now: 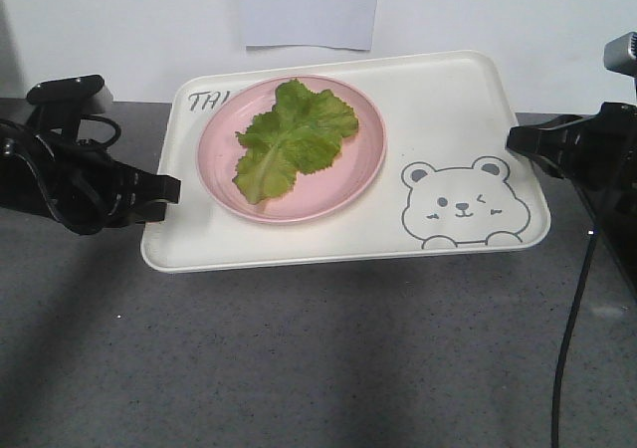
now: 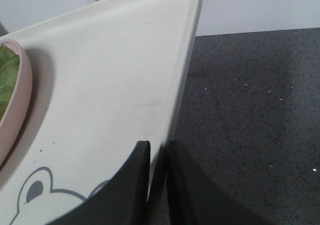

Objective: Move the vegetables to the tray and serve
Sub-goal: 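Hold the tray raised with both grippers above the new counter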

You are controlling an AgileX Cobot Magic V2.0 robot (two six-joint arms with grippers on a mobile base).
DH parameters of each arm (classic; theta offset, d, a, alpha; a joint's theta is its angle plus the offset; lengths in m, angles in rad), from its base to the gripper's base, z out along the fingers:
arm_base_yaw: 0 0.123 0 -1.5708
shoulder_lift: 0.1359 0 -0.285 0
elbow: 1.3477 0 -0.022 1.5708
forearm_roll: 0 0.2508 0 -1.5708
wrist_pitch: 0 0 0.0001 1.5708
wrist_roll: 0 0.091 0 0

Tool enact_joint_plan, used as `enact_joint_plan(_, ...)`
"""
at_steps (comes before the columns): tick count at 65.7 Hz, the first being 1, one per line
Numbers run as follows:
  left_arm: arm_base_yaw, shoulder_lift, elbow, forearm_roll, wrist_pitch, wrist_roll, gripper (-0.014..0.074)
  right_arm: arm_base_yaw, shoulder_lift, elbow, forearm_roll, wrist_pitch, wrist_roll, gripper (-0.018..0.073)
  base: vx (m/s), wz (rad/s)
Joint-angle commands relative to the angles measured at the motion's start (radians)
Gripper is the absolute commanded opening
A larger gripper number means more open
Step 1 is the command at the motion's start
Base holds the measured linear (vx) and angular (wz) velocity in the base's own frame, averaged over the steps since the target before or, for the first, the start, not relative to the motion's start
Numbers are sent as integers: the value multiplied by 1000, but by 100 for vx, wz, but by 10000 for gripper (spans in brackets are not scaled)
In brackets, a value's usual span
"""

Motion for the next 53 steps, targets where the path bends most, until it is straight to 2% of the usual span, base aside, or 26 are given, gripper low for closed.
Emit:
enact_joint_plan(1, -21, -45, -31, -78, -34, 39, -6, 7, -38, -30, 17, -69, -4, 78, 2, 1)
enact_joint_plan(53, -21, -45, -31, -78, -34, 39, -6, 7, -38, -30, 17, -69, -4, 78, 2, 1)
